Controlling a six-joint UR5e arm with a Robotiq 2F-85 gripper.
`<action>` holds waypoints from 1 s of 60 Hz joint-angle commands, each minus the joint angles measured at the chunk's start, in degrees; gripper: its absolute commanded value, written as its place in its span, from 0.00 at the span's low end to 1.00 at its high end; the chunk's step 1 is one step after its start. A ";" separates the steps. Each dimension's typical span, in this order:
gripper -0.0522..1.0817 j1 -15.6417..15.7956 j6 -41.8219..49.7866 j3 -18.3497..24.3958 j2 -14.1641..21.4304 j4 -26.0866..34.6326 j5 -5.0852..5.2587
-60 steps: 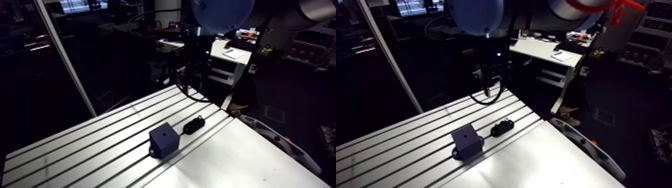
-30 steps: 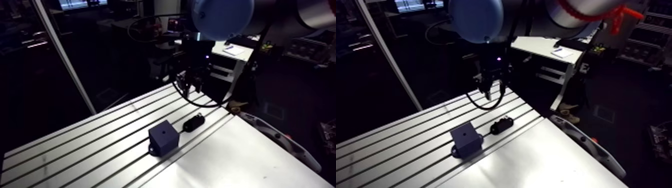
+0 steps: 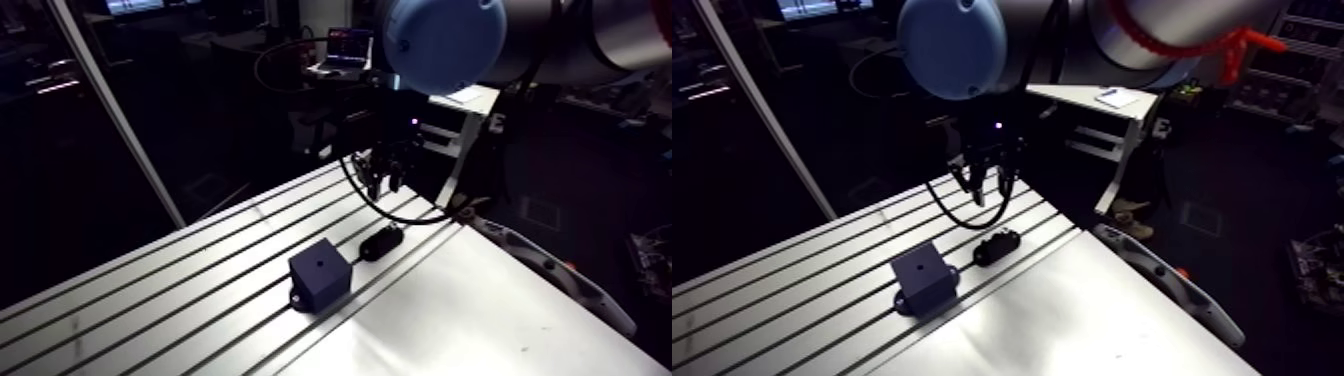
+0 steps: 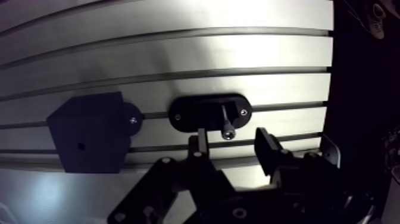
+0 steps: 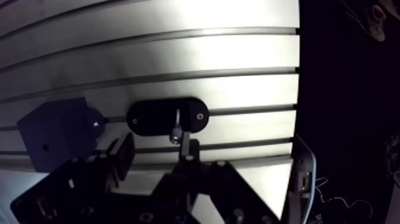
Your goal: Pick up the M10 bolt and insert it into the hole until fully seated.
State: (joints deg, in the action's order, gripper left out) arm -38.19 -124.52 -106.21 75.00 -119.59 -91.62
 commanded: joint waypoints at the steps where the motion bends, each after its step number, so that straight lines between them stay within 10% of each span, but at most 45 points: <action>1: 0.46 -0.67 -0.50 -0.61 -0.16 -0.51 0.00; 60: 0.52 -0.67 -0.34 -1.86 -2.00 -1.48 -0.62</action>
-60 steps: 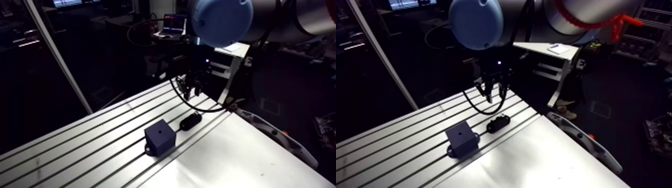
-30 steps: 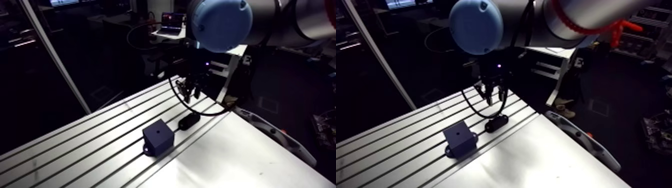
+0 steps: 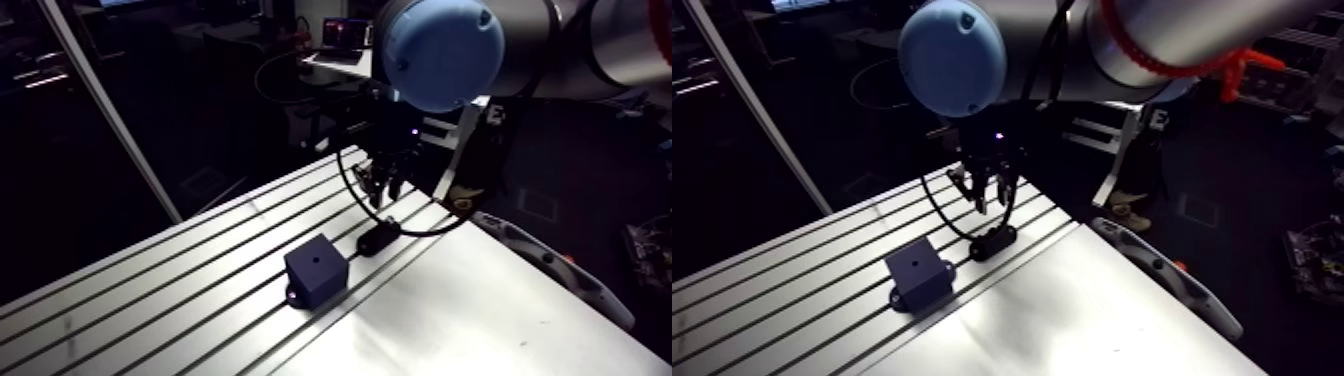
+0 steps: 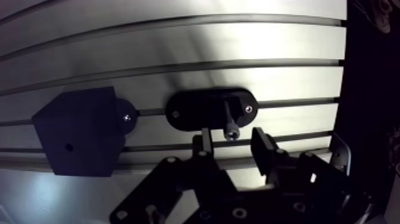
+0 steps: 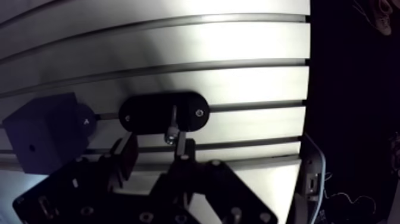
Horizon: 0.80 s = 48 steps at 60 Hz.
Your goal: Pick up the M10 bolt and insert it into the hole until fully seated.
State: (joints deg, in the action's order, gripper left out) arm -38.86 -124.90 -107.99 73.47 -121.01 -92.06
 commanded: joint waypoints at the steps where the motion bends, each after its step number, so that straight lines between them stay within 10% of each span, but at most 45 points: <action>1: 0.52 0.00 0.04 -0.07 -0.47 -0.06 -0.18; 48: 0.53 0.00 -0.31 -0.07 -2.33 -2.08 -1.68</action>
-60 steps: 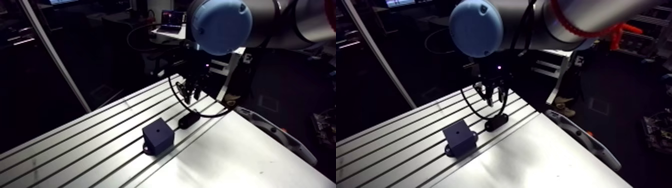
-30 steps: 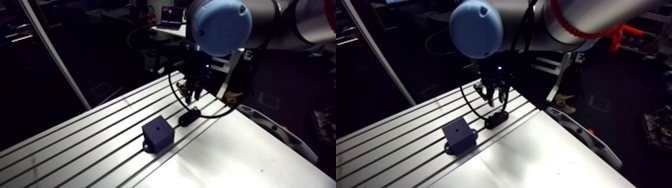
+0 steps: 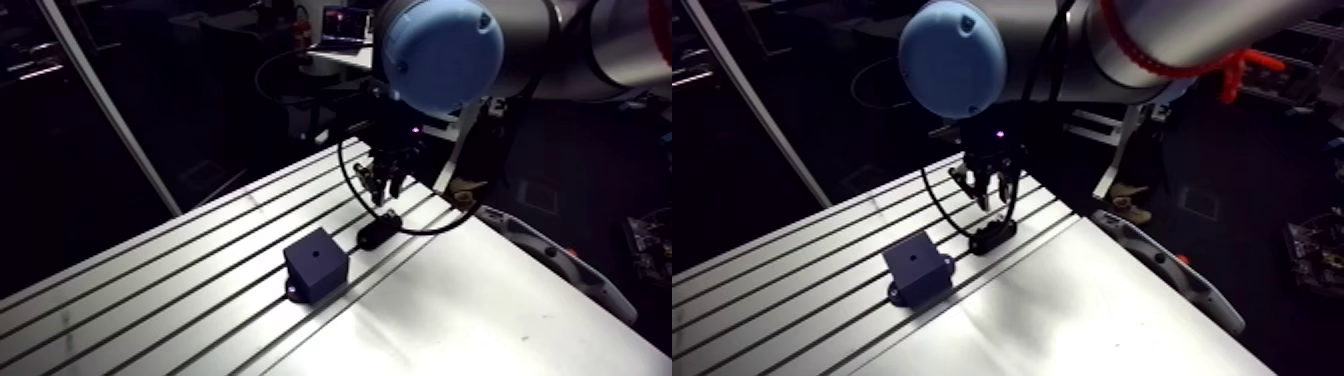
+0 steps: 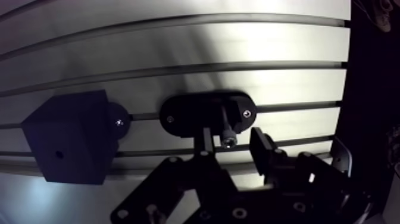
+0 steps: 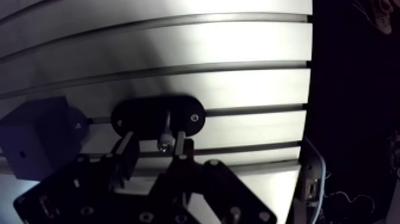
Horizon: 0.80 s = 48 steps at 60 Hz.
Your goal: Pick up the M10 bolt and insert it into the hole until fully seated.
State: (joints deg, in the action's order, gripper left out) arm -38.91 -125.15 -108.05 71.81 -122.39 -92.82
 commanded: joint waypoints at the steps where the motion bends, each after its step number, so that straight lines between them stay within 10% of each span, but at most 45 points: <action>1: 0.53 0.05 -0.06 -0.01 -0.66 -0.71 -0.92; 48: 0.54 0.06 -0.07 -0.45 -1.63 -0.63 -1.10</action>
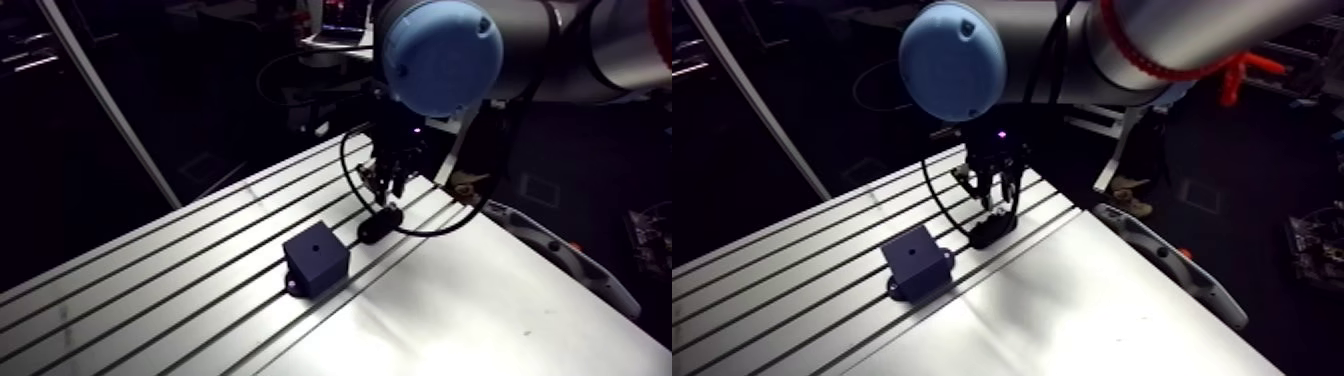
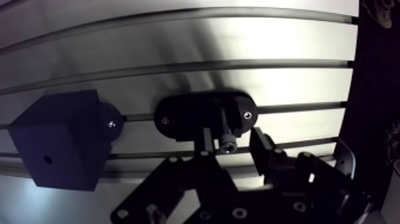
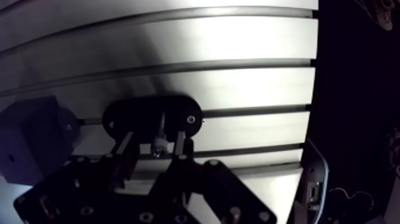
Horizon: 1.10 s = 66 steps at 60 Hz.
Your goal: Pick up the M10 bolt and insert it into the hole until fully seated.
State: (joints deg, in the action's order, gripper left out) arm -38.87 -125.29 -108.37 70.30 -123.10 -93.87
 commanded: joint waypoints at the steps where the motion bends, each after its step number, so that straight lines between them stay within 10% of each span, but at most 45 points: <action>1: 0.54 0.01 0.07 -0.14 -0.13 0.07 -0.05; 66: 0.54 0.01 0.00 -0.66 -0.39 0.09 -0.92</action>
State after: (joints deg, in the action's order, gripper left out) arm -38.86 -125.22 -108.82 69.93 -122.97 -94.75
